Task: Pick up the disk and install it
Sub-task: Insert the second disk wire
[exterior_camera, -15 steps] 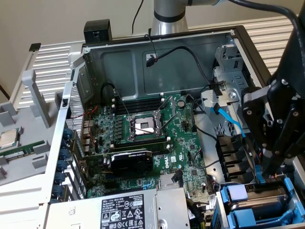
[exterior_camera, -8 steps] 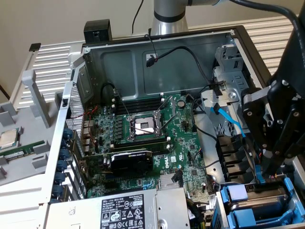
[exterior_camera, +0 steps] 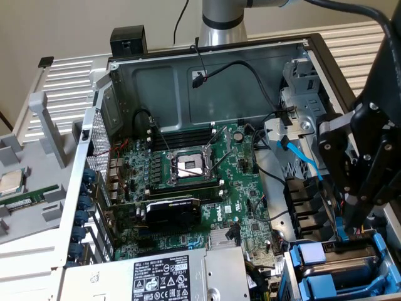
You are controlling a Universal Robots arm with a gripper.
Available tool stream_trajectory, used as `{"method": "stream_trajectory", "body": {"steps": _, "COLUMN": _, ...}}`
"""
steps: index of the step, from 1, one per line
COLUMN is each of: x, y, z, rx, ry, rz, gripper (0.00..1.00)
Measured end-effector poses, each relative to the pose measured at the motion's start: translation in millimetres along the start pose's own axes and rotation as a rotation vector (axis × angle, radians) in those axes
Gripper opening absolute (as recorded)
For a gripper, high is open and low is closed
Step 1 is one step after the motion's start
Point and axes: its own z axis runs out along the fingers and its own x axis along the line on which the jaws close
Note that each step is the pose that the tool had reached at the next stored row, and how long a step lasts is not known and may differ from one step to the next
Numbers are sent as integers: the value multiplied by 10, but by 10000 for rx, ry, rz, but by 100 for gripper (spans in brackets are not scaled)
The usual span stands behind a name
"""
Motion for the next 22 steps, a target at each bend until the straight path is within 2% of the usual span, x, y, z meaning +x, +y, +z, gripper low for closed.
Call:
{"method": "stream_trajectory", "body": {"steps": 6, "x": -9, "y": -35, "z": 23, "rx": -15, "ry": 45, "rz": -1, "gripper": 11}}
{"method": "stream_trajectory", "body": {"steps": 10, "x": -4, "y": -36, "z": 61, "rx": 0, "ry": 100, "rz": -22, "gripper": 11}}
{"method": "stream_trajectory", "body": {"steps": 15, "x": 2, "y": -36, "z": 121, "rx": 32, "ry": 202, "rz": -68, "gripper": 11}}
{"method": "stream_trajectory", "body": {"steps": 22, "x": 8, "y": -42, "z": 157, "rx": 37, "ry": 220, "rz": -81, "gripper": 11}}
